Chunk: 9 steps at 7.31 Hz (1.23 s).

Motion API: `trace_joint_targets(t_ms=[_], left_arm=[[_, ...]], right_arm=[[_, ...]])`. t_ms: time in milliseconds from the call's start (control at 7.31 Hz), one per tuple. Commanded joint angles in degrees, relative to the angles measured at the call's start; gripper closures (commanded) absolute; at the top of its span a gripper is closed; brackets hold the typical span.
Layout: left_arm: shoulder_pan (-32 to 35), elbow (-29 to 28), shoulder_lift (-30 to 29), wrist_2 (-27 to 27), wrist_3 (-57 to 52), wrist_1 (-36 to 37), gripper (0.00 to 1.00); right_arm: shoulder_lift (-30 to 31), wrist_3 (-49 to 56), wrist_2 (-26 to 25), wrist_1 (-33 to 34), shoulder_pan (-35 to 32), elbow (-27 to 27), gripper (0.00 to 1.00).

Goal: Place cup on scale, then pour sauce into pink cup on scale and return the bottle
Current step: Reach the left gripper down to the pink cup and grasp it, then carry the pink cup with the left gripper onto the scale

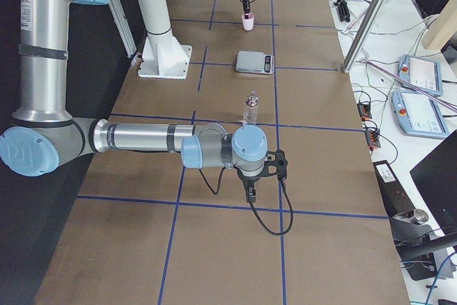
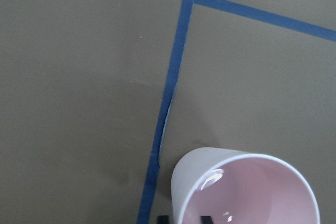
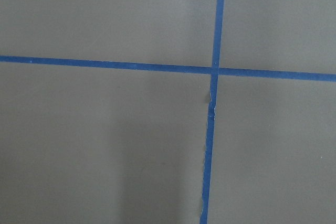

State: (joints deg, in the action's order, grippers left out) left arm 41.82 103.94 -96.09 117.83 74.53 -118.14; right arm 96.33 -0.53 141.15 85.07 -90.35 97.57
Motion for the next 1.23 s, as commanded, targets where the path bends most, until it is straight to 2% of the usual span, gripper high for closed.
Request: trace_joint_targets(t_ms=[0, 137, 410, 547, 821, 1094], left_arm=[[0.28, 4.74, -0.23, 0.2, -0.17, 6.11, 1.0], [0.28, 9.04, -3.72, 0.2, -0.26, 15.04, 1.0], [0.11, 9.97, -17.65, 0.2, 0.26, 31.58, 1.0], [-0.24, 8.4, -23.82, 0.38, 3.48, 34.78, 1.0], [-3.12, -0.01, -33.68, 0.38, 13.14, 34.55, 1.0], [-6.91, -2.76, -36.52, -0.23, 17.91, 33.59, 1.0]], right_arm=[[0.26, 0.17, 0.7, -0.25, -0.08, 0.07, 0.0], [0.26, 0.17, 0.88, -0.34, -0.09, 0.07, 0.0], [0.35, 0.17, 0.53, -0.34, -0.09, 0.51, 0.0], [0.7, 0.17, 0.53, -0.34, -0.09, 1.38, 0.0], [0.79, 0.09, 0.61, -0.17, -0.09, 1.66, 0.0], [0.88, 0.17, 0.44, -0.17, -0.09, 1.83, 0.0]])
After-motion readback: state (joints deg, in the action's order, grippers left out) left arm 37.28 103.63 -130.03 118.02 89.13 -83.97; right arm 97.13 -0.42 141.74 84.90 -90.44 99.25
